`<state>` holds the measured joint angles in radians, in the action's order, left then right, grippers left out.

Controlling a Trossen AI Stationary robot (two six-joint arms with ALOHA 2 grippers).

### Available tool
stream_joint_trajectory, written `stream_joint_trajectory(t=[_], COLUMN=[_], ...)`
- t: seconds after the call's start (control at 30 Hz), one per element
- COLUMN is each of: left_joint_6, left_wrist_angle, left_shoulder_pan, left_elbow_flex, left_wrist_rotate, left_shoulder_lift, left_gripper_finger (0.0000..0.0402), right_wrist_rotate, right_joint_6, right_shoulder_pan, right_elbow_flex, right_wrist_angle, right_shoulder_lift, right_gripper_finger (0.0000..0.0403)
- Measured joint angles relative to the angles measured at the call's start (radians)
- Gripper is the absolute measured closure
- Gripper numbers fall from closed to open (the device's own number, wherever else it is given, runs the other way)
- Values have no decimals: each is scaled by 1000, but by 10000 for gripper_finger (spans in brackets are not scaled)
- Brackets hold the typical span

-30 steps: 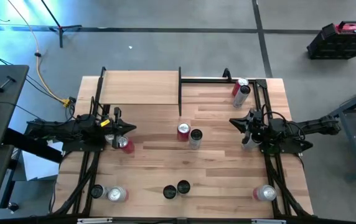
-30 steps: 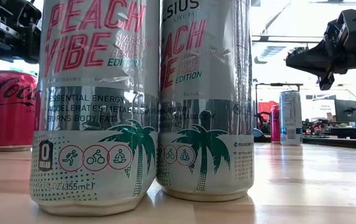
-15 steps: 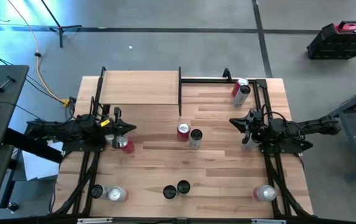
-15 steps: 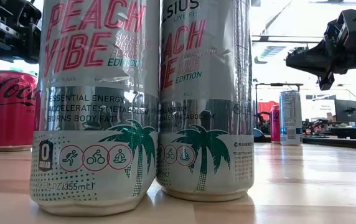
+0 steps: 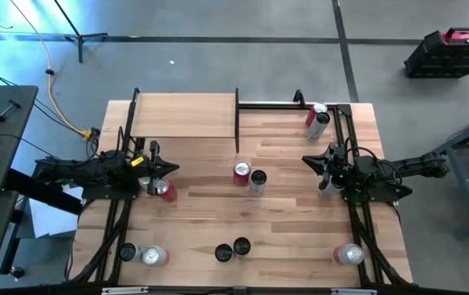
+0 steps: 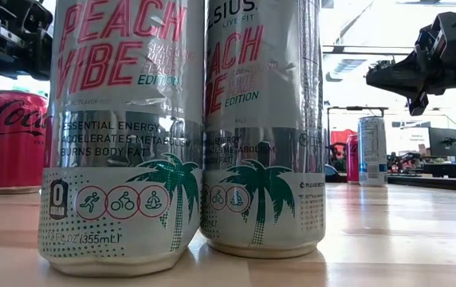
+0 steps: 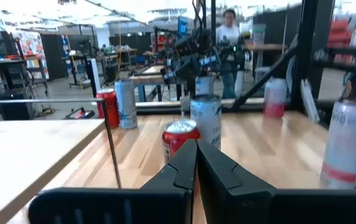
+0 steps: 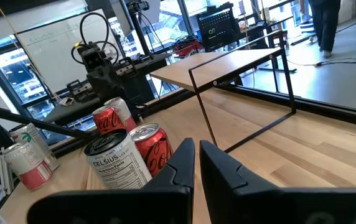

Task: Place canned beverage on shelf
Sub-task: Put the top blue soda can on the shelf

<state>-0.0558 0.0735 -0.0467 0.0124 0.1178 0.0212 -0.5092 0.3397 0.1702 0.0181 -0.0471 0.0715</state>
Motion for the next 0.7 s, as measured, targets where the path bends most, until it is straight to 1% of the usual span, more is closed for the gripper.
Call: stream_joint_trajectory(t=[0.4, 0.5, 0.6, 0.7], left_joint_6=[626, 664, 681, 693], left_wrist_angle=[121, 121, 134, 157], left_shoulder_pan=[0, 0, 0, 0], left_elbow_flex=[0, 0, 0, 0], left_wrist_rotate=[0, 8, 69, 150], left_shoulder_lift=[0, 0, 0, 2], left_gripper_finger=[396, 396, 396, 396], right_wrist_rotate=[0, -2, -39, -40], right_joint_6=[0, -6, -37, 60], right_shoulder_pan=[0, 0, -6, -12], right_elbow_flex=[0, 0, -1, -1], right_wrist_angle=[0, -2, -29, -83], right_shoulder_lift=[0, 0, 0, 1], right_gripper_finger=[391, 391, 391, 391])
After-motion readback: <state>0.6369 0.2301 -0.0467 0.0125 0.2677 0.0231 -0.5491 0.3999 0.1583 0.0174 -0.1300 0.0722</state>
